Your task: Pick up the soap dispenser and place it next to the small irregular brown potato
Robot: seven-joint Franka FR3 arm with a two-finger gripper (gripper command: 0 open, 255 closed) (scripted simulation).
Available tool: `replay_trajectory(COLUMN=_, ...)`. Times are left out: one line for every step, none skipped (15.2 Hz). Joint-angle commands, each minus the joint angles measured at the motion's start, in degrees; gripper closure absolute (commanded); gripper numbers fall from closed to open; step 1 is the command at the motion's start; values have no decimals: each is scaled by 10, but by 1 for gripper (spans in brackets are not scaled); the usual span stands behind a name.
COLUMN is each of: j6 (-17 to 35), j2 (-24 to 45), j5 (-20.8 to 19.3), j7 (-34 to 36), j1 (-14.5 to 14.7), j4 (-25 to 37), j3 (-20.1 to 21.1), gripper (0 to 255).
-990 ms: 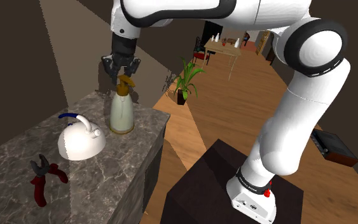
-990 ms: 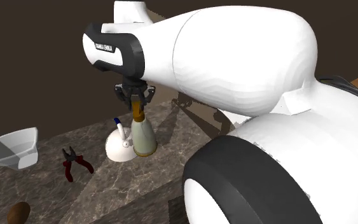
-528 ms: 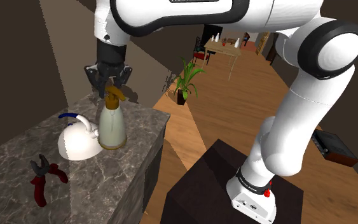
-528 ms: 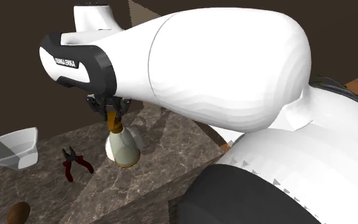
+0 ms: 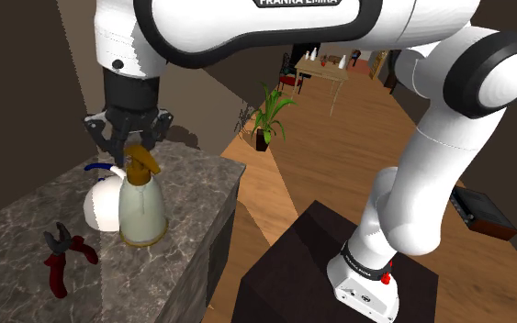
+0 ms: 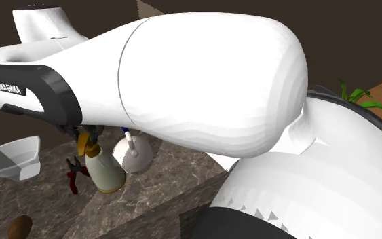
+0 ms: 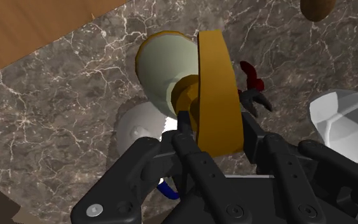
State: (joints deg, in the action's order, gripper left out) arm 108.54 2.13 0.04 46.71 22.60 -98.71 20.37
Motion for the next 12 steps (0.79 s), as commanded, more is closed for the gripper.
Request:
replay_trajectory(j6=3, j2=6, j5=-7, j7=30, j1=15, j4=4, j3=13, gripper=255)
replay_trajectory(j6=1, j2=11, j5=-11, j7=45, j1=22, j4=10, j3=20, gripper=255)
replay_trajectory(j6=0, j2=17, j5=-16, j7=60, j1=30, j4=16, j3=26, gripper=255)
replay_trajectory(j6=-2, j2=23, j5=-21, j7=75, j1=38, j4=24, j3=32, gripper=255)
replay_trajectory(j6=-4, j2=31, j5=-27, j7=90, j1=46, j4=32, j3=39, gripper=255)
replay_trajectory(j6=-6, j2=38, j5=-33, j7=105, j1=54, j4=41, j3=45, gripper=255)
replay_trajectory(j6=-9, j2=47, j5=-39, j7=121, j1=63, j4=51, j3=50, gripper=255)
replay_trajectory(j6=-12, j2=56, j5=-46, j7=136, j1=72, j4=61, j3=56, gripper=255)
replay_trajectory(j6=-15, j2=66, j5=-53, j7=151, j1=81, j4=73, j3=61, gripper=255)
replay_trajectory(j6=-19, j2=76, j5=-60, j7=166, j1=91, j4=85, j3=66, gripper=255)
replay_trajectory(j6=-23, j2=87, j5=-68, j7=181, j1=102, j4=98, j3=71, gripper=255)
replay_trajectory(j6=-28, j2=99, j5=-76, j7=196, j1=112, j4=113, j3=75, gripper=255)
